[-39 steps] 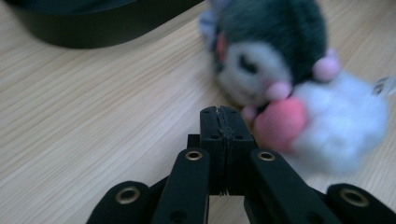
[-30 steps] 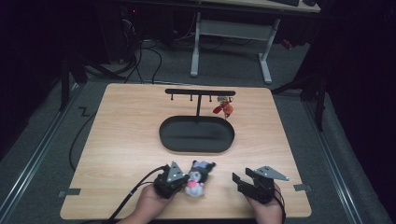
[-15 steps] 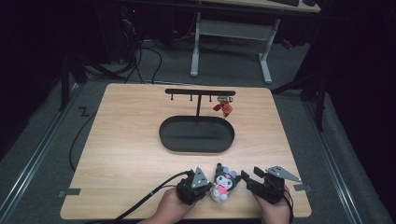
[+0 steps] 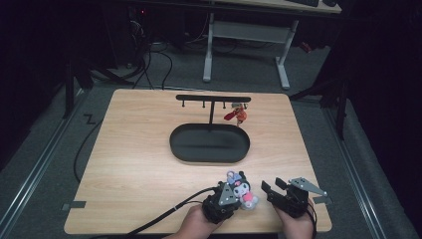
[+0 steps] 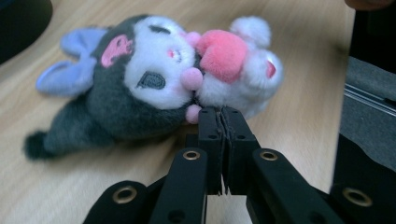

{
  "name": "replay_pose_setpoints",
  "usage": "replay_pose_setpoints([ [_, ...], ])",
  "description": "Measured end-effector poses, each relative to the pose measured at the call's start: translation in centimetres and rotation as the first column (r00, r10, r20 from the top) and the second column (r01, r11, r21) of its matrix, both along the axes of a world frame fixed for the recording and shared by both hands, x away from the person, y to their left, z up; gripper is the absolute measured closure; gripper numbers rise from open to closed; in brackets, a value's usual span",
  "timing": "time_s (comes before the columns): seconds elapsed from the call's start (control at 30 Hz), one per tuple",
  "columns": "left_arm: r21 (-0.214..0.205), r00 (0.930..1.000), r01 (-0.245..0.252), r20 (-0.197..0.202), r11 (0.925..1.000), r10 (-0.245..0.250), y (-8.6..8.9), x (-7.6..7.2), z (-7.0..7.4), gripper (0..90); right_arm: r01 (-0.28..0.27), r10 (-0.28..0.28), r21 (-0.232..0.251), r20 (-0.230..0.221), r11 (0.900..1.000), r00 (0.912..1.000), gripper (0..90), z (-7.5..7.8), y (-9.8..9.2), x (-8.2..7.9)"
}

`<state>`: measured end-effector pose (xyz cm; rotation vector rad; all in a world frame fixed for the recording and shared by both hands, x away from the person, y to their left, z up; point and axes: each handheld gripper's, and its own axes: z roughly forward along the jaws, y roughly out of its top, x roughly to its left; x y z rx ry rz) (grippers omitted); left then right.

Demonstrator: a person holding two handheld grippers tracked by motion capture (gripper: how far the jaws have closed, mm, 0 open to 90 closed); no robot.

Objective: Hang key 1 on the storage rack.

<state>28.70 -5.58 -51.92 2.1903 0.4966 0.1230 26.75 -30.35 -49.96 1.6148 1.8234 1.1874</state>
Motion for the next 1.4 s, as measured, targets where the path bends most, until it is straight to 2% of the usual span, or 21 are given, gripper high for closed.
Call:
replay_pose_setpoints([
  [0.07, 0.004, 0.9999, -0.004, 0.013, 1.0, 0.004, 0.5, 0.1, 0.0, 84.6, -0.002, 0.002, 0.003, -0.012, 1.0, 0.9999, 37.1, -0.2, -0.1, 0.0],
  [0.17, -0.006, 0.9995, -0.028, 0.012, 0.9996, 0.028, 2.5, 0.2, -0.1, 79.3, -0.016, 0.016, -0.003, -0.026, 0.9999, 0.9995, 35.5, -0.4, -0.1, 0.1],
  [0.27, -0.006, 0.9949, -0.086, 0.051, 0.9963, 0.086, 5.9, 0.7, -0.1, 71.8, -0.028, 0.027, -0.013, -0.043, 0.9995, 0.9987, 34.2, -0.7, -0.1, 0.4],
  [0.37, 0.002, 0.9859, -0.149, 0.078, 0.9888, 0.149, 9.2, 1.5, 0.0, 70.9, -0.027, 0.027, -0.016, -0.055, 0.9995, 0.9981, 34.0, -0.9, -0.1, 0.6],
  [0.5, 0.015, 0.9657, -0.233, 0.121, 0.9723, 0.23, 13.9, 2.8, 0.6, 70.6, -0.023, 0.021, -0.03, -0.053, 0.9993, 0.9984, 32.7, -0.9, -0.1, 0.8],
  [0.57, 0.022, 0.9529, -0.271, 0.147, 0.9622, 0.265, 16.2, 3.4, 0.9, 70.6, -0.022, 0.02, -0.041, -0.057, 0.9989, 0.9982, 32.7, -0.8, 0.0, 0.9],
  [0.63, 0.022, 0.9396, -0.312, 0.155, 0.9498, 0.305, 18.7, 4.1, 1.0, 70.6, -0.021, 0.018, -0.05, -0.064, 0.9985, 0.9978, 32.8, -0.9, 0.0, 1.0],
  [0.73, 0.03, 0.9236, -0.354, 0.168, 0.9346, 0.345, 21.2, 4.8, 0.7, 68.0, -0.025, 0.019, -0.073, -0.074, 0.997, 0.9971, 32.1, -0.9, 0.1, 1.2],
  [0.77, 0.037, 0.9185, -0.369, 0.167, 0.9286, 0.358, 21.9, 5.0, 0.5, 66.5, -0.031, 0.025, -0.085, -0.072, 0.9959, 0.9971, 32.1, -1.0, 0.1, 1.2],
  [0.8, 0.051, 0.9172, -0.38, 0.15, 0.9236, 0.369, 22.5, 5.4, 0.4, 62.9, -0.028, 0.021, -0.089, -0.078, 0.9956, 0.9967, 32.0, -0.9, 0.2, 1.2],
  [0.83, 0.057, 0.9115, -0.396, 0.146, 0.9166, 0.385, 23.0, 5.8, 0.4, 58.9, -0.024, 0.017, -0.094, -0.082, 0.9953, 0.9965, 32.0, -0.9, 0.2, 1.2],
  [0.9, 0.038, 0.8905, -0.436, 0.164, 0.8993, 0.424, 24.0, 6.5, 0.6, 53.7, -0.026, 0.018, -0.083, -0.087, 0.9962, 0.996, 31.6, -0.8, 0.3, 1.2],
  [1.0, 0.013, 0.88, -0.46, 0.139, 0.8877, 0.454, 25.0, 7.3, 0.5, 46.6, -0.036, 0.026, -0.103, -0.103, 0.994, 0.9944, 29.0, -0.9, 0.7, 1.3],
  [1.03, 0.017, 0.8803, -0.459, 0.142, 0.888, 0.453, 25.1, 7.5, 0.5, 45.3, -0.042, 0.029, -0.115, -0.111, 0.9925, 0.9934, 28.6, -0.9, 0.8, 1.4],
  [1.1, 0.022, 0.8765, -0.464, 0.157, 0.8856, 0.455, 25.2, 7.6, 0.4, 43.0, -0.054, 0.038, -0.134, -0.121, 0.9895, 0.9919, 28.7, -1.0, 0.9, 1.5],
  [1.2, 0.009, 0.8754, -0.467, 0.148, 0.8845, 0.46, 25.2, 7.7, 0.4, 42.4, -0.055, 0.032, -0.145, -0.154, 0.9879, 0.9875, 28.7, -1.2, 0.9, 1.6],
  [1.27, 0.007, 0.8755, -0.462, 0.164, 0.8869, 0.455, 25.0, 7.6, 0.5, 42.1, -0.051, 0.027, -0.143, -0.17, 0.9883, 0.9852, 28.3, -1.2, 0.8, 1.7],
  [1.33, 0.008, 0.8756, -0.458, 0.175, 0.8887, 0.45, 24.8, 7.5, 0.5, 41.3, -0.057, 0.025, -0.165, -0.186, 0.9846, 0.9822, 28.9, -1.1, 0.9, 1.7],
  [1.4, 0.011, 0.8803, -0.449, 0.178, 0.8937, 0.44, 24.6, 7.5, 0.5, 41.3, -0.059, 0.02, -0.187, -0.208, 0.9806, 0.9779, 29.3, -1.0, 1.0, 1.8],
])
